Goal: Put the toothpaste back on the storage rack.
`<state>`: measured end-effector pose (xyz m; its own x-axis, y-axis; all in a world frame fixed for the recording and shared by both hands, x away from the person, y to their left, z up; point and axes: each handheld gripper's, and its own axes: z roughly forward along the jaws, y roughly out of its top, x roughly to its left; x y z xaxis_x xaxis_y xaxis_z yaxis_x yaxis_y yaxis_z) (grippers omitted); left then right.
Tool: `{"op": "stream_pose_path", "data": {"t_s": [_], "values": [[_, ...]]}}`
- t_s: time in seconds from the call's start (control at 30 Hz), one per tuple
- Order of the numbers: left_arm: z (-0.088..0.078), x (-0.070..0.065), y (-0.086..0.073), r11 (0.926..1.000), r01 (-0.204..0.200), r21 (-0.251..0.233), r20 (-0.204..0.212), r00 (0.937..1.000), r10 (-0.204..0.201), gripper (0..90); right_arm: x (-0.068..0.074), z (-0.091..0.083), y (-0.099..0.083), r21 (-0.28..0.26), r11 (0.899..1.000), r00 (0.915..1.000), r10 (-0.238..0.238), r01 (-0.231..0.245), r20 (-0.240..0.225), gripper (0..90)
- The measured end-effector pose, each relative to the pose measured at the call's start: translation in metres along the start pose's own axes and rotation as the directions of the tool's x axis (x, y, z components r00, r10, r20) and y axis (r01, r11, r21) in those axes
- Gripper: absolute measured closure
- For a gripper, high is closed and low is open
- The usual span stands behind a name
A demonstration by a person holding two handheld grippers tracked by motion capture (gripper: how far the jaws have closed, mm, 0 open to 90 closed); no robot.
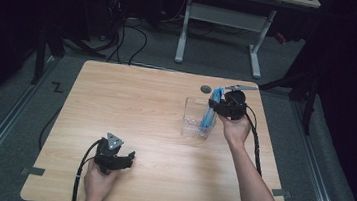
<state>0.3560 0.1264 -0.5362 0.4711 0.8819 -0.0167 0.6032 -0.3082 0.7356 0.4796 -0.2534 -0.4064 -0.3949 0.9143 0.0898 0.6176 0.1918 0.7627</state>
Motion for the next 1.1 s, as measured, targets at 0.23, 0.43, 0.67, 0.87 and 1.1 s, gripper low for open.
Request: {"op": "stream_pose_path", "data": {"t_s": [0.23, 0.43, 0.67, 0.87, 1.1], "values": [[0.0, 0.0, 0.0, 1.0, 0.0, 0.0, 0.0, 1.0, 0.0, 21.7, 0.001, 0.0, 0.0, 0.003, 1.0, 0.9995, -0.017, 0.017, 0.028, 61.3], [0.0, 0.0, 0.0, 1.0, 0.0, 0.0, 0.0, 1.0, 0.0, 21.7, 0.001, 0.0, 0.0, 0.004, 1.0, 0.998, -0.024, 0.024, 0.059, 54.6], [0.0, 0.0, 0.0, 1.0, 0.0, 0.0, 0.0, 1.0, 0.0, 21.7, 0.002, -0.005, 0.0, -0.013, 1.0, 0.9986, -0.013, 0.013, 0.052, 49.7], [0.0, 0.0, 0.0, 1.0, 0.0, 0.0, 0.0, 1.0, 0.0, 21.7, 0.002, -0.011, 0.0, -0.023, 1.0, 0.9985, -0.015, 0.016, 0.053, 47.8], [0.0, 0.0, 0.0, 1.0, 0.0, -0.001, -0.001, 1.0, 0.0, 21.7, 0.003, -0.024, 0.002, -0.052, 0.998, 0.9989, -0.026, 0.028, 0.039, 47.9]]}}
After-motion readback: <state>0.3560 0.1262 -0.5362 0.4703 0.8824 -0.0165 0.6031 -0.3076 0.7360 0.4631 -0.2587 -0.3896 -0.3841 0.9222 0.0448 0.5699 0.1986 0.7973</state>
